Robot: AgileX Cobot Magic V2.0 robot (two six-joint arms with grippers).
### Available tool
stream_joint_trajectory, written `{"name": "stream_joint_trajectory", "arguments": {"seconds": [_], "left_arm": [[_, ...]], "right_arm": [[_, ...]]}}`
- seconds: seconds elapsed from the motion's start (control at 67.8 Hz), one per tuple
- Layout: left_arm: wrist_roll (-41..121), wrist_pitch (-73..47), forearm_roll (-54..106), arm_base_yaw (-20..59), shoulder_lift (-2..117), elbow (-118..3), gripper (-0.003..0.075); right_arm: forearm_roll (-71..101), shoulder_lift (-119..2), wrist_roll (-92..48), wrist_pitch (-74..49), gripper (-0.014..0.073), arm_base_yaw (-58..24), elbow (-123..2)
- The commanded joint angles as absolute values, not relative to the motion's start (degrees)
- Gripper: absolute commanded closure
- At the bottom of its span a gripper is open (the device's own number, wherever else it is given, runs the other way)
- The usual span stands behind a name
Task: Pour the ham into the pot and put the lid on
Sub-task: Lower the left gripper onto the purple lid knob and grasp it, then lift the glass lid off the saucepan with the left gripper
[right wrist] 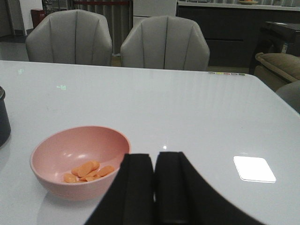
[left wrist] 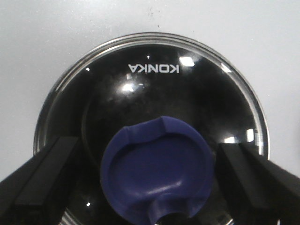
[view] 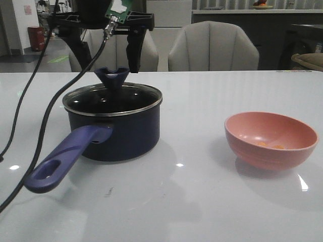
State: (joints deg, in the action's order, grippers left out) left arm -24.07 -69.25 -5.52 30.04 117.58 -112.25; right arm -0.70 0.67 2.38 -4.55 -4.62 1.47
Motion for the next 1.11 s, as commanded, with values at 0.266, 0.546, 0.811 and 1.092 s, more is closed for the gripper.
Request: {"name": "stream_joint_trajectory", "arguments": {"seconds": [0.266,0.546,0.811,1.092], "left_arm": [[-26.57,-68.29,-4.1,30.42,116.5,-114.16,0.0095],[-26.57,-68.18,-3.71,30.42,116.62,-114.16,0.0277],[-26.57,-67.89,-3.71,30.42,116.62,-114.16,0.0406],[-26.57,-68.56,-3.95,30.32,115.01,-116.63,0.0408]], "right_arm": [[-1.17,1.77,2.11,0.0,0.0449,-4.4,1.22],[-1.17,1.77,2.11,0.0,0.0449,-4.4,1.22],[-1.17,1.77,2.11,0.0,0.0449,-4.4,1.22],[-1.17,1.77,2.11,0.0,0.0449,-4.4,1.22]]}}
